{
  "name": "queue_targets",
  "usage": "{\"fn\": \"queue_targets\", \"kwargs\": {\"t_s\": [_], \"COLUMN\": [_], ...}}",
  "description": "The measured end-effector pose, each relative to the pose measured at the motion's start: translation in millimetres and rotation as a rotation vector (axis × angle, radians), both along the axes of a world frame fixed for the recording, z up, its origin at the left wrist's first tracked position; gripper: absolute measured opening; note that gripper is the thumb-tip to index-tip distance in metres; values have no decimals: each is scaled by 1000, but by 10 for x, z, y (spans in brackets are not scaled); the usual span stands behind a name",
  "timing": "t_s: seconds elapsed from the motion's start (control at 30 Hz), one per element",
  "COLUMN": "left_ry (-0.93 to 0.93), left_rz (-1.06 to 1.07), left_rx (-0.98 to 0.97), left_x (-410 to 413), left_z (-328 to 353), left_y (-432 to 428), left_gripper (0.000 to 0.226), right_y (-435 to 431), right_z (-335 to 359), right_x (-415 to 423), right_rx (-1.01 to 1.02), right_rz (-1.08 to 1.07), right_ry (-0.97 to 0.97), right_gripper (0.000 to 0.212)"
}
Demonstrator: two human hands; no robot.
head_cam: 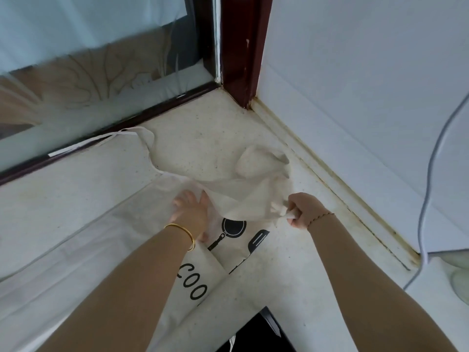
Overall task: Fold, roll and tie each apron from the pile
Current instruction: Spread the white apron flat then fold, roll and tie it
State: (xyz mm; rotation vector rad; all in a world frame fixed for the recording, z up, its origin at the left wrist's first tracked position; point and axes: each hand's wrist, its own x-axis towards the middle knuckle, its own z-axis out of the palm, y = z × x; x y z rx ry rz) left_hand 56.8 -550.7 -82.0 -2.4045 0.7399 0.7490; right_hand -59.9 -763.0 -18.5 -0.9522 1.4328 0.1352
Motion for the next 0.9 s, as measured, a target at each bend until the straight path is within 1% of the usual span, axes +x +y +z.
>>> {"fn": "queue_targets", "kwargs": {"t_s": [0.07,0.17,0.2,0.23,0.27,0.3,0.33,0.37,0.4,0.43,0.47,0.5,0.57,0.6,0.63,0.67,0.73,0.8,0.87,0.9], "left_ry": [-7,-30,-33,-34,-37,-32,-19,4,32,68,95,96,-1,-44,-44,2,151,233,278,327], "left_rz": [-7,-35,-39,-42,-41,-32,-14,3,16,36,59,73,68,63,50,26,-10,14,94,150], "left_rx": [15,38,47,54,59,64,65,69,70,58,23,-34,-218,-334,-455,-557,-642,-647,-663,-680], "left_x": [-1,-14,-18,-18,-16,-19,-12,1,32,75,122,171,239,241,229,208,160,158,176,186], "left_z": [14,77,94,111,118,126,121,136,166,210,269,336,469,509,519,518,495,429,349,310], "left_y": [-22,-66,-81,-98,-112,-121,-135,-140,-159,-185,-234,-305,-505,-613,-721,-831,-997,-1103,-1141,-1153], "left_gripper": [135,140,140,140,140,141,142,142,140,135,123,104,60,47,42,43,44,36,27,27], "right_y": [-166,-417,-486,-532,-556,-562,-544,-516,-492,-469,-450,-422,-365,-324,-280,-239,-138,-66,-26,-34], "right_z": [-9,4,24,56,80,102,131,141,133,111,78,68,45,30,9,-19,-87,-189,-263,-290], "right_x": [9,18,29,52,83,126,176,224,267,296,318,322,304,269,221,165,41,-63,-125,-137], "right_rx": [-105,-472,-569,-618,-645,-664,-678,-704,-785,-911,-1044,-1168,-1319,-1365,-1381,-1355,-1215,-987,-665,-499], "right_rz": [-179,-384,-464,-530,-547,-503,-385,-214,-11,178,316,388,405,384,349,297,194,112,61,20], "right_ry": [-63,-123,-183,-258,-332,-398,-418,-393,-320,-235,-167,-128,-69,-42,-16,-4,-5,14,-6,-32], "right_gripper": [23,19,19,19,18,19,24,33,41,46,51,55,56,54,51,49,44,38,35,32]}}
